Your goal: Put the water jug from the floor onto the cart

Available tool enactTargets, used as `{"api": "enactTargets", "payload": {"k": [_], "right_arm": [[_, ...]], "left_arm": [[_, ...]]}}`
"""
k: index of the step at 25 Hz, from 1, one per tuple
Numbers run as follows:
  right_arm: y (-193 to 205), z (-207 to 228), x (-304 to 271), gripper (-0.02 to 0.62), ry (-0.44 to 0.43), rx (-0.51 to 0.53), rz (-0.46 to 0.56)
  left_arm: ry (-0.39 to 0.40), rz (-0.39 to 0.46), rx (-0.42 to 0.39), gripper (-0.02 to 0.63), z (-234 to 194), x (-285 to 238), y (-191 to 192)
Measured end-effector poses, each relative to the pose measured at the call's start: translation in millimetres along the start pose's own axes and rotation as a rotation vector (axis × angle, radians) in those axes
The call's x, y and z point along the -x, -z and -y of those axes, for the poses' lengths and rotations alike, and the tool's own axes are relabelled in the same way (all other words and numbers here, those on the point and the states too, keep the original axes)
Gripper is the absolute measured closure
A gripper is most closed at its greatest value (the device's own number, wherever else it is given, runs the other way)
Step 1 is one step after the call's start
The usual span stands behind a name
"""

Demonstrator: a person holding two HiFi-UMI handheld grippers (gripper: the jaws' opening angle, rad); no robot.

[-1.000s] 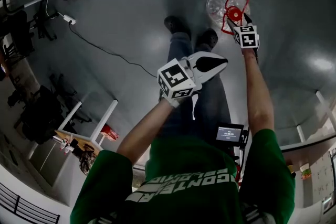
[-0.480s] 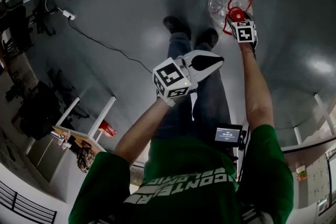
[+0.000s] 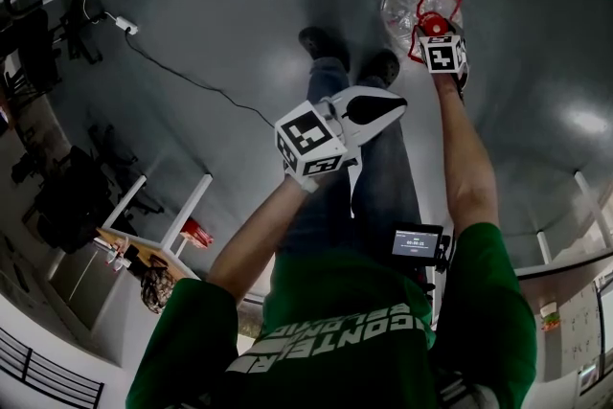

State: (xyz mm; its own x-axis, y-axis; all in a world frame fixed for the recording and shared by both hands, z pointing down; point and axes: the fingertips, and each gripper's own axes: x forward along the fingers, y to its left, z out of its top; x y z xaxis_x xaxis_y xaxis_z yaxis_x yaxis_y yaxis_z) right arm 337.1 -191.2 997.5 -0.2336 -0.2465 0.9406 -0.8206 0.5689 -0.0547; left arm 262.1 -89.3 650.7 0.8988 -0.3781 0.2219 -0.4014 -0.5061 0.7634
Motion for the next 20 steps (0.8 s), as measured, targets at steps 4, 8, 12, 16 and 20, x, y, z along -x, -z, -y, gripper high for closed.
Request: {"api": "enactTargets", "payload": {"k": [4,8,12,16,20], "right_arm": [[-1.1,-2.3,1.4,0.291,-0.008,-0.002,0.002],[7.4,1.2,9.5,0.291,0.003,-0.037,-0.020],[-5.5,1.1,25.7,0.291,-0.017,-0.023,0.029],[-15.6,7.6,50.9,0.291,-0.032,-0.008,0.053],[-30.9,16.4,86.4,0.291,-0.033,-0.003,0.087]], "left_arm": [[-0.003,-0.001,-0.004,0.597,2.1,4.9,-2.4],[0.005,-0.008,-0.003,0.597,2.4,6.2,-1.2],[0.009,0.000,-0.015,0.597,6.1,8.0,-6.2],[0.002,0.028,-0.026,0.597,14.0,14.2,-19.5],[-0.022,0.065,-0.029,0.597,22.0,29.1,-36.6]]}}
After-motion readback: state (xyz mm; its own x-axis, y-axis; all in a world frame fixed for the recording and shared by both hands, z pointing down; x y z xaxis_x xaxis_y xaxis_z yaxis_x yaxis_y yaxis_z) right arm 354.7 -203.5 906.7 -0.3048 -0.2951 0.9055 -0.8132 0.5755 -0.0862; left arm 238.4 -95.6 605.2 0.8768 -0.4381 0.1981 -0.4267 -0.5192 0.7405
